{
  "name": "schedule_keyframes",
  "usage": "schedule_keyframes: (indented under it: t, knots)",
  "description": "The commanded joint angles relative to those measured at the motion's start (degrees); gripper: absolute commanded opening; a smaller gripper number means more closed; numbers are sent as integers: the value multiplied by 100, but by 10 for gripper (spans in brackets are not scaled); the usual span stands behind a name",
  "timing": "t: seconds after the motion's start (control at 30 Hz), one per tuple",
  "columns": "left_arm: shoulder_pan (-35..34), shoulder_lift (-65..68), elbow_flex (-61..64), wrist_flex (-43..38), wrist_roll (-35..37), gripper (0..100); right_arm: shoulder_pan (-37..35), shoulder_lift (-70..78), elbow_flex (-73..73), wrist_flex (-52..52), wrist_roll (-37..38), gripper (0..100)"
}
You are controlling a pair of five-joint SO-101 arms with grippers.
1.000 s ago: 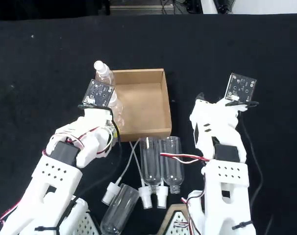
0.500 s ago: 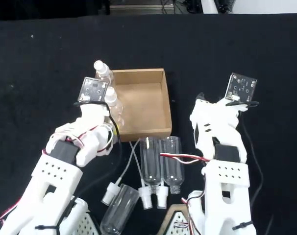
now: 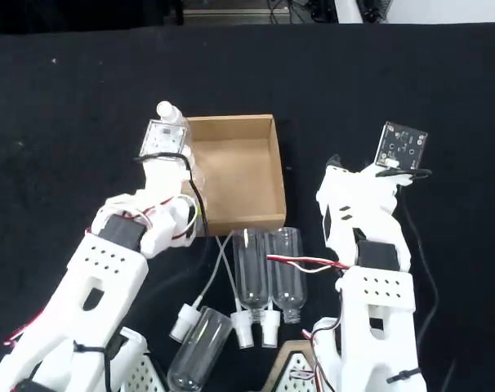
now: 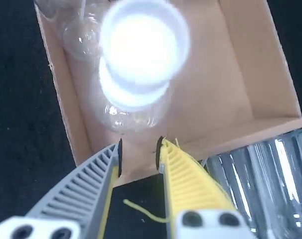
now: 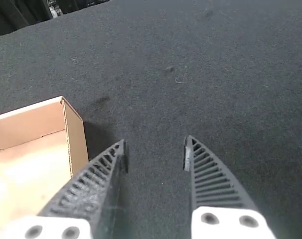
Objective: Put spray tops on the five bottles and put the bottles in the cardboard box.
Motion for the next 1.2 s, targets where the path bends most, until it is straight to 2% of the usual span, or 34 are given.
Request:
schedule_keyframes:
  t: [0.0, 0.4, 0.53, 0.7, 1.17]
  knots:
    - [338, 273, -312, -290, 352, 123, 123, -136, -57, -149, 70, 170]
    - [382, 870, -338, -923, 563, 123, 123, -136, -57, -149, 70, 170]
    - [154, 923, -295, -1108, 527, 123, 123, -136, -57, -149, 70, 170]
    - [-145, 897, -251, -1160, 519, 123, 123, -136, -57, -149, 70, 170]
    - [-145, 923, -286, -1398, 343, 123, 123, -136, -57, -149, 70, 170]
